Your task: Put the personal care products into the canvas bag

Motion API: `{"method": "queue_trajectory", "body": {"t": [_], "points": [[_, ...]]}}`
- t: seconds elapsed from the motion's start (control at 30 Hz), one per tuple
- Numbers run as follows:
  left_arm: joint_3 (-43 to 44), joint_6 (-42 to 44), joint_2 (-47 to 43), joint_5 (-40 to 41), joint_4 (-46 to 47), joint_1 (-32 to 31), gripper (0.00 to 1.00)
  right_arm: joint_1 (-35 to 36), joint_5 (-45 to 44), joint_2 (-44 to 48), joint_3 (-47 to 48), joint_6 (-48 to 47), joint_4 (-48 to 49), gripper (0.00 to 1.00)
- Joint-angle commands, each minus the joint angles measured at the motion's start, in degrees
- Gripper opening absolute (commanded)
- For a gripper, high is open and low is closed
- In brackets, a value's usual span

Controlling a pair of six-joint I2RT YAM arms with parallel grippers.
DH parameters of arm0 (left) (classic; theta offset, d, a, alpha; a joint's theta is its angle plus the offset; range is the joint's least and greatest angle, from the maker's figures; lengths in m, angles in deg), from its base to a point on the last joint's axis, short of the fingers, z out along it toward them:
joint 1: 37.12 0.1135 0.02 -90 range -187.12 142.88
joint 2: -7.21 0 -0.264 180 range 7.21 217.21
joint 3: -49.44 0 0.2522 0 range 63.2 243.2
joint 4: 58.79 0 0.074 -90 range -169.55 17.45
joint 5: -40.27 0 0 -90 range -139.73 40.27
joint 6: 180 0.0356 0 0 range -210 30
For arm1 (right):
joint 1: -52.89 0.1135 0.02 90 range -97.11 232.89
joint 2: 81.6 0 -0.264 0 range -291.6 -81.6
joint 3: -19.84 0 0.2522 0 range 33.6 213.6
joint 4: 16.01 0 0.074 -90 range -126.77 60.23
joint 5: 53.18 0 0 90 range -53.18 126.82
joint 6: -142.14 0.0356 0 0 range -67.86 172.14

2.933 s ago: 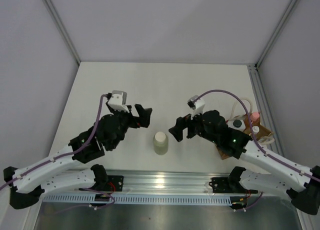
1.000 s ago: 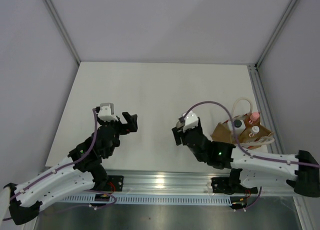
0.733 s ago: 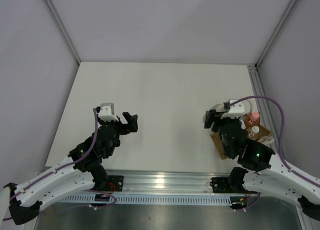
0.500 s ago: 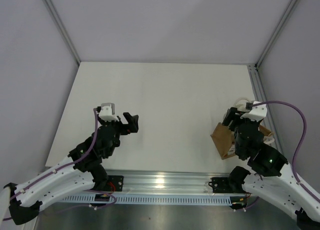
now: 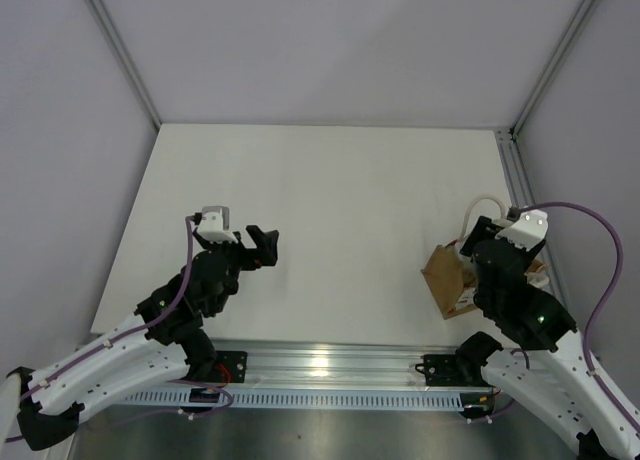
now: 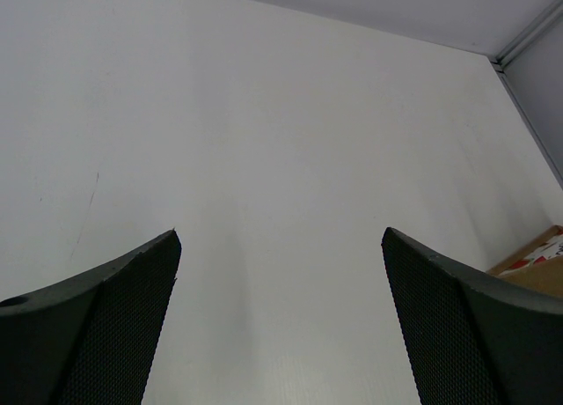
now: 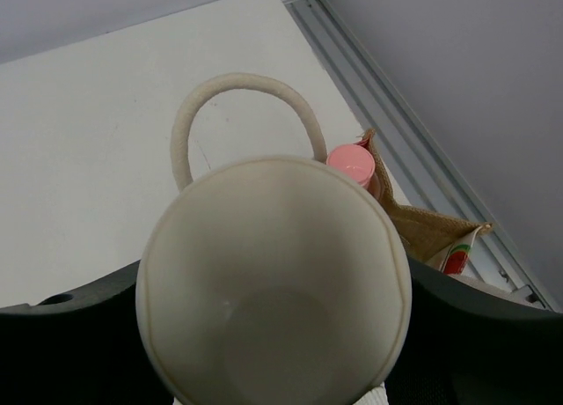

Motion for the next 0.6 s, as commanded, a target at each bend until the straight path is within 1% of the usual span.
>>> {"method": "queue_trajectory", "body": {"t": [0.0, 0.03, 0.07, 0.1, 0.17, 0.3, 0.4, 0.57], "points": [[1.1, -0.8, 0.2, -0.8, 1.8, 0.1, 0.99, -0.3, -3.9, 0.9, 5.1, 5.1, -0.3, 0.00], [1.1, -0.8, 0.3, -0.7, 1.7, 0.1, 0.99, -0.3, -5.8, 0.5, 5.5, 7.0, -2.4, 0.00], [1.3, -0.8, 0.5, -0.7, 1.6, 0.1, 0.99, -0.3, -6.9, -0.3, 6.8, 12.2, -4.9, 0.00], [1.4, -0.8, 0.5, -0.5, 1.6, 0.0, 0.99, -0.3, -7.8, -0.5, 7.3, 14.4, -9.5, 0.00], [1.4, -0.9, 0.8, -0.5, 1.4, 0.0, 0.99, -0.3, -9.1, -0.5, 7.2, 16.7, -11.3, 0.00], [1.6, -0.9, 1.1, -0.5, 1.4, 0.0, 0.99, -0.3, -8.5, 2.4, 5.4, 19.8, -12.2, 0.00], [1.7, -0.9, 1.4, -0.5, 1.3, 0.0, 0.99, -0.3, -8.1, 4.2, 3.1, 19.9, -10.5, 0.00], [1.5, -1.0, 1.0, -0.4, 1.3, 0.0, 0.99, -0.3, -8.2, 3.9, 0.3, 20.9, -9.7, 0.00]]}}
